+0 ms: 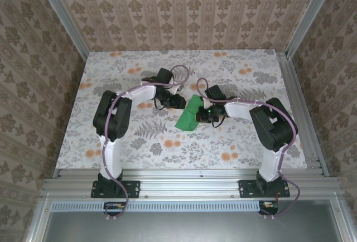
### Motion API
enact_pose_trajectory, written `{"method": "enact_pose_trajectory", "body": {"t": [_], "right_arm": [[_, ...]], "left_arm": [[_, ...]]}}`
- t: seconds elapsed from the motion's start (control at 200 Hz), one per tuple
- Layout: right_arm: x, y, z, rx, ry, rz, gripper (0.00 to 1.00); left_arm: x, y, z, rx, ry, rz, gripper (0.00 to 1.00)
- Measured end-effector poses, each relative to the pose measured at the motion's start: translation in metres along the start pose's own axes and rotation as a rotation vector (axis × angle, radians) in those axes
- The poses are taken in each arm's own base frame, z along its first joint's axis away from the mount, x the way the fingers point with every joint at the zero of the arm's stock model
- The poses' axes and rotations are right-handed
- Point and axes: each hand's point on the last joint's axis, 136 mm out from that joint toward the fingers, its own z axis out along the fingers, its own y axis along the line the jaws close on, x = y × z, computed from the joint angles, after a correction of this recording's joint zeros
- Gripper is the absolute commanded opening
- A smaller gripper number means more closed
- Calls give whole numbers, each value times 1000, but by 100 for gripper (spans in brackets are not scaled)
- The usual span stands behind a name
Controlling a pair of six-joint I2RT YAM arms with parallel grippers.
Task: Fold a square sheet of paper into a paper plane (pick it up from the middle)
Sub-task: Fold the triangle a second time at the center of the table.
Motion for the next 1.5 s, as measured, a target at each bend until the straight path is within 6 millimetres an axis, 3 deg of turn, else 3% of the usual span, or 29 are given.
{"method": "enact_pose_trajectory", "body": {"t": [0.2, 0.53, 0.99, 1.165, 1.5], "right_arm": [[0, 0, 0, 0, 0, -1, 4], [0, 0, 0, -4, -6, -3, 4], [1, -1, -1, -13, -25, -8, 4], [1, -1, -1, -15, -29, -9, 5], [4, -3, -8, -8, -24, 1, 22]], "left_arm": [[-1, -20, -23, 9, -48, -4, 33], [27, -47, 17, 119, 36, -61, 27], [38, -38, 43, 137, 88, -98, 26], [38, -38, 43, 145, 91, -98, 26], [39, -38, 45, 154, 104, -64, 25]]}}
